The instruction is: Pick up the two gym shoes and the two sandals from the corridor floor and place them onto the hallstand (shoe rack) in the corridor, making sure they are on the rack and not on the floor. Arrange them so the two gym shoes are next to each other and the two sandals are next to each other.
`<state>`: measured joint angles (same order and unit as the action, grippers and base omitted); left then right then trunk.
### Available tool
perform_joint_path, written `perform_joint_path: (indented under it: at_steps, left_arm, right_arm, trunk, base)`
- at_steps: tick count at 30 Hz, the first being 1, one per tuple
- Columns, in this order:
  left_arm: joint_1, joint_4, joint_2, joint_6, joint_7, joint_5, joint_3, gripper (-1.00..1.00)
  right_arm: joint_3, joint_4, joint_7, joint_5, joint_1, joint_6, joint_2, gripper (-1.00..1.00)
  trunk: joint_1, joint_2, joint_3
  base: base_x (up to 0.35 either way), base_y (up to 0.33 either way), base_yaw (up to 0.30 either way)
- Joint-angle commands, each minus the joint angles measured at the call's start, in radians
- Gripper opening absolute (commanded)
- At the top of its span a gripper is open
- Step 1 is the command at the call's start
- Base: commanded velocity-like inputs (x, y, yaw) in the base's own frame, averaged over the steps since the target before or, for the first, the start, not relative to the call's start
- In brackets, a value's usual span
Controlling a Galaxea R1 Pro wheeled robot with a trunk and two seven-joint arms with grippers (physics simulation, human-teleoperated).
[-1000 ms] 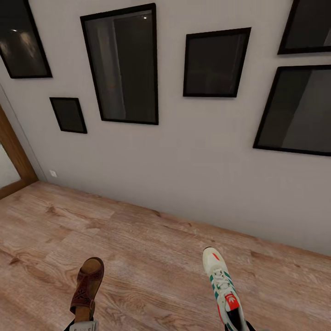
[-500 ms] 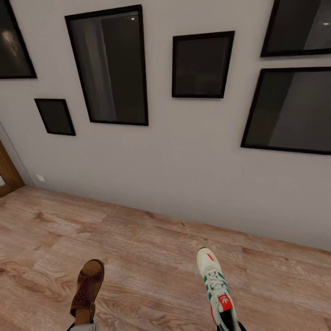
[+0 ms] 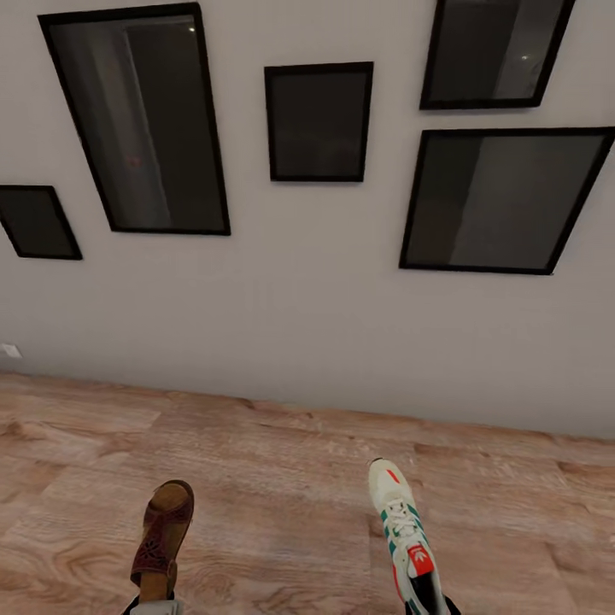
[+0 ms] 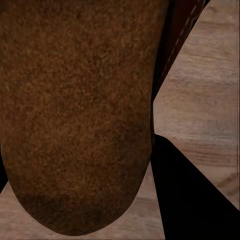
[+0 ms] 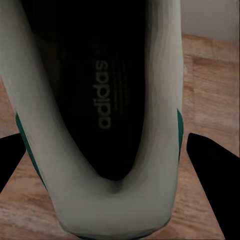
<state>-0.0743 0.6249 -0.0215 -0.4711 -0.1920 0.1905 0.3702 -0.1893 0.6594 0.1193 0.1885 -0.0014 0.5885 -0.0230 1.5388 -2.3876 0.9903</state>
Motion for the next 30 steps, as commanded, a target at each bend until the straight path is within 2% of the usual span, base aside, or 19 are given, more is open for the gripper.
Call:
perform_joint_path:
  at_steps: [1,30]
  left_arm:
    - [-0.001,0.000,-0.001,-0.005,-0.007,0.012,0.009,-1.00]
    - [-0.002,-0.067,0.001,-0.008,-0.007,0.015,0.002,-1.00]
  right_arm:
    - [-0.009,0.001,0.009,0.007,0.000,0.002,-0.002,-1.00]
    - [-0.012,-0.001,0.006,0.006,0.000,0.001,0.000,-1.00]
  trunk:
    - [0.000,0.000,0.001]
    - [0.000,0.000,0.001]
  base:
    - [0.000,0.000,-0.300]
    - [0.000,0.000,-0.300]
